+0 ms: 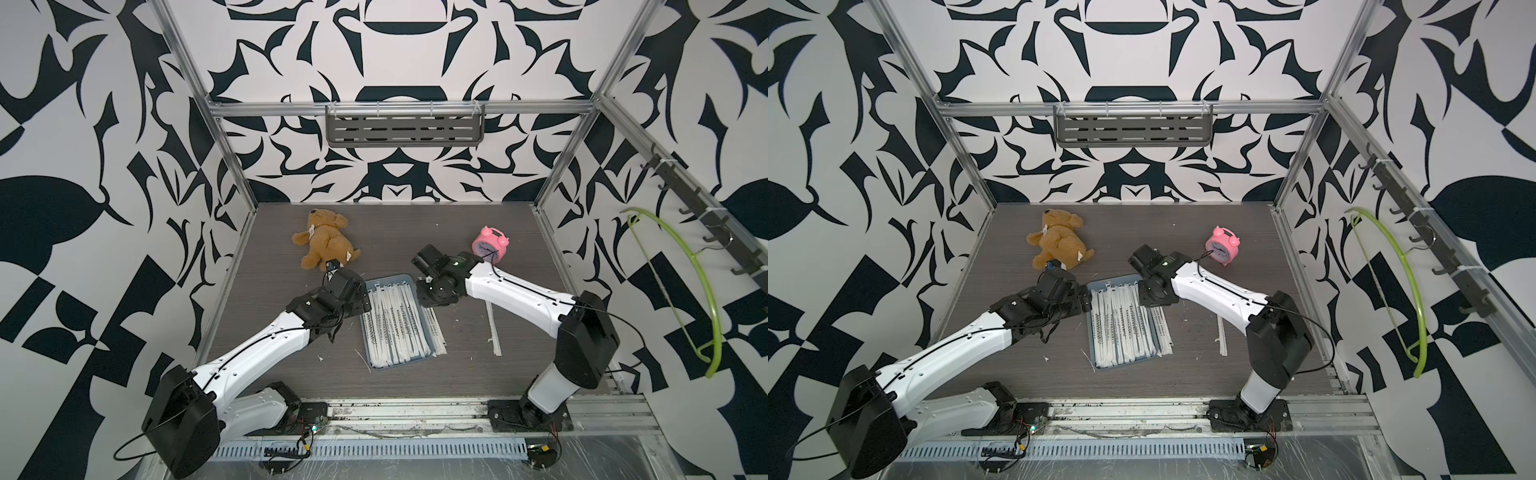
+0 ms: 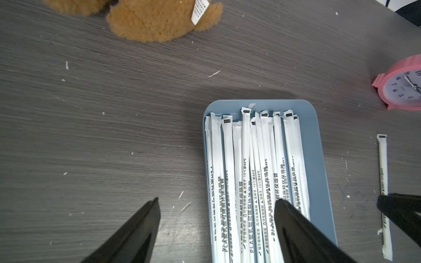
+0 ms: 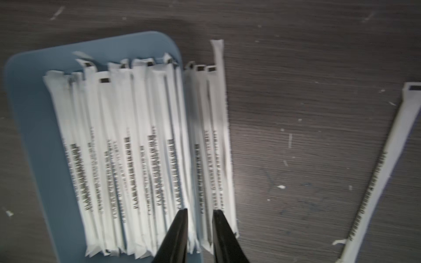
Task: Put the straws into the storage box
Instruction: Pick up the straw from the center of the board.
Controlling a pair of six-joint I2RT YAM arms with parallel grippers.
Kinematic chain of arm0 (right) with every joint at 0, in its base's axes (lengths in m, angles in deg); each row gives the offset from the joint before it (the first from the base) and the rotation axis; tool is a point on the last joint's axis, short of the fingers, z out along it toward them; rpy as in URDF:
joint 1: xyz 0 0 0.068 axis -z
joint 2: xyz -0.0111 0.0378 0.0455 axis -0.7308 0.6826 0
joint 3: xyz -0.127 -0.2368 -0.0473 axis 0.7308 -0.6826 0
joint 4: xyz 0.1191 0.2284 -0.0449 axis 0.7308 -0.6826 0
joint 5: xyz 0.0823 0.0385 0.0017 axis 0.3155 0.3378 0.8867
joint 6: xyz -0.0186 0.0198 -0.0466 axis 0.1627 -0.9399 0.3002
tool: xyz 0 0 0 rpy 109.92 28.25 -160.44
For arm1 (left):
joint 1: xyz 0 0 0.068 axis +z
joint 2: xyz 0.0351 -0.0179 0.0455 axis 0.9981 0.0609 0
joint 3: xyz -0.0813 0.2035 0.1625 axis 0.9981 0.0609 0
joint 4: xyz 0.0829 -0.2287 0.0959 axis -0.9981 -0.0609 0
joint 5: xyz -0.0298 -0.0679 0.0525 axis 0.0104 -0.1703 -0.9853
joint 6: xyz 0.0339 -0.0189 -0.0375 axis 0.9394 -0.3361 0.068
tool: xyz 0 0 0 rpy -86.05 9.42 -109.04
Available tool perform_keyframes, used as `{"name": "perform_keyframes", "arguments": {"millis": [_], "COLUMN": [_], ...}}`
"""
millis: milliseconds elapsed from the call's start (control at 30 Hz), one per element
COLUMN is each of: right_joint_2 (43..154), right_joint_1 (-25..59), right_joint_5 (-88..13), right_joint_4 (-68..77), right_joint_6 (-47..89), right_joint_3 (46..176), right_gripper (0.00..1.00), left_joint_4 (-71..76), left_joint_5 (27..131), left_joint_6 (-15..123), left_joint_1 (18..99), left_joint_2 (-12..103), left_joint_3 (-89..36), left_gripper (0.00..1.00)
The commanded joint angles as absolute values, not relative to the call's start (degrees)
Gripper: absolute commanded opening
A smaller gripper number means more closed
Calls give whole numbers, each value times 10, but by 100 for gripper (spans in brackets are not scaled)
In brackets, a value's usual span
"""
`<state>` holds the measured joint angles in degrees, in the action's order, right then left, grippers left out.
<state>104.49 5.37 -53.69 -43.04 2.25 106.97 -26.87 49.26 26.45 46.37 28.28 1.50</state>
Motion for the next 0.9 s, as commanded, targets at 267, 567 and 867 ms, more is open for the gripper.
{"name": "perform_keyframes", "arguments": {"millis": [267, 567, 867], "right_joint_2": [1082, 1099, 1145], "right_joint_1": [77, 90, 85], "right_joint_5": [-513, -486, -491], "right_joint_4": [-406, -396, -380], "right_joint_6": [83, 111, 107], "right_joint_3": [1024, 1023, 1040], "right_gripper": [31, 25, 29], "left_joint_4": [-251, -275, -253], "left_joint_5": [513, 503, 515], "left_joint_6": [271, 235, 216], "left_joint_1": [463, 461, 461], "left_joint_2": [312, 269, 278], "left_joint_3": [-7, 28, 42], "left_gripper": [86, 82, 82]}}
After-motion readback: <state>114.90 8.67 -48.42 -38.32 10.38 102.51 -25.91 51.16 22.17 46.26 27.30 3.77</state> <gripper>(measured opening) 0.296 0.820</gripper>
